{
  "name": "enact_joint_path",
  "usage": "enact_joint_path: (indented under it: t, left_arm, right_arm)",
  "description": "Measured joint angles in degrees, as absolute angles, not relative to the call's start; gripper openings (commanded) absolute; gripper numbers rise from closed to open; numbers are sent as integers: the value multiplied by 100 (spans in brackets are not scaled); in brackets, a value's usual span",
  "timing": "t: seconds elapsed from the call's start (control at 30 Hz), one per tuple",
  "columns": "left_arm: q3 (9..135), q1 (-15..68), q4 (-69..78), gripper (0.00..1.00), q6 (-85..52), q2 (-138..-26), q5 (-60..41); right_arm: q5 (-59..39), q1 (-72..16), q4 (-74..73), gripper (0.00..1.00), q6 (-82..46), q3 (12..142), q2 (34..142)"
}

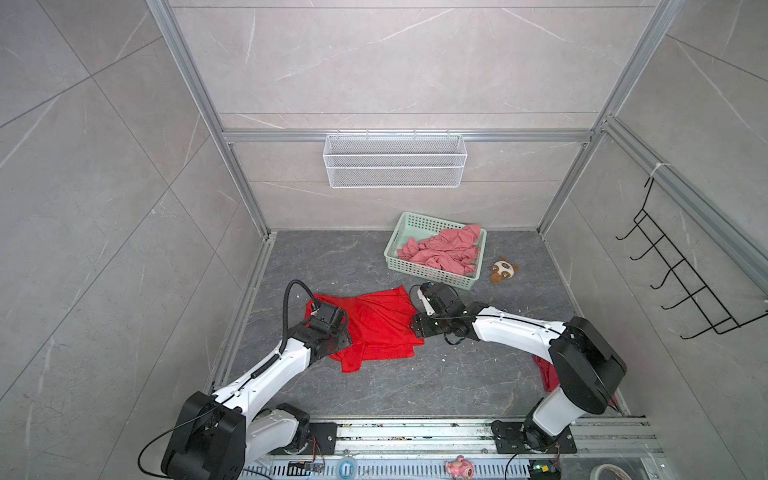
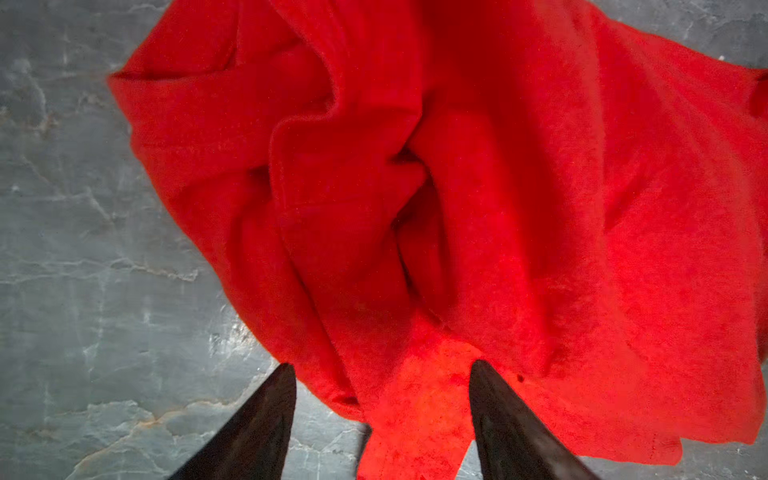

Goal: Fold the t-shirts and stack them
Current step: 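Grasp the red t-shirt hem with both grippers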

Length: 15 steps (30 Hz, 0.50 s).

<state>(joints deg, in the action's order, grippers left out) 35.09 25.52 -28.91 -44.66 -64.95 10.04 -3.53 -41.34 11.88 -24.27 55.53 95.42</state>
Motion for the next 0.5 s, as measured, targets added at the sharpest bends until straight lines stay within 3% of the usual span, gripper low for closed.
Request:
enact_joint_path:
  t: [0.5]
  left_arm:
    - [3275, 2552, -2206, 49, -5002, -6984, 819]
  right_arm:
    - [-165, -4471, 823, 73, -2370, 5553, 10079]
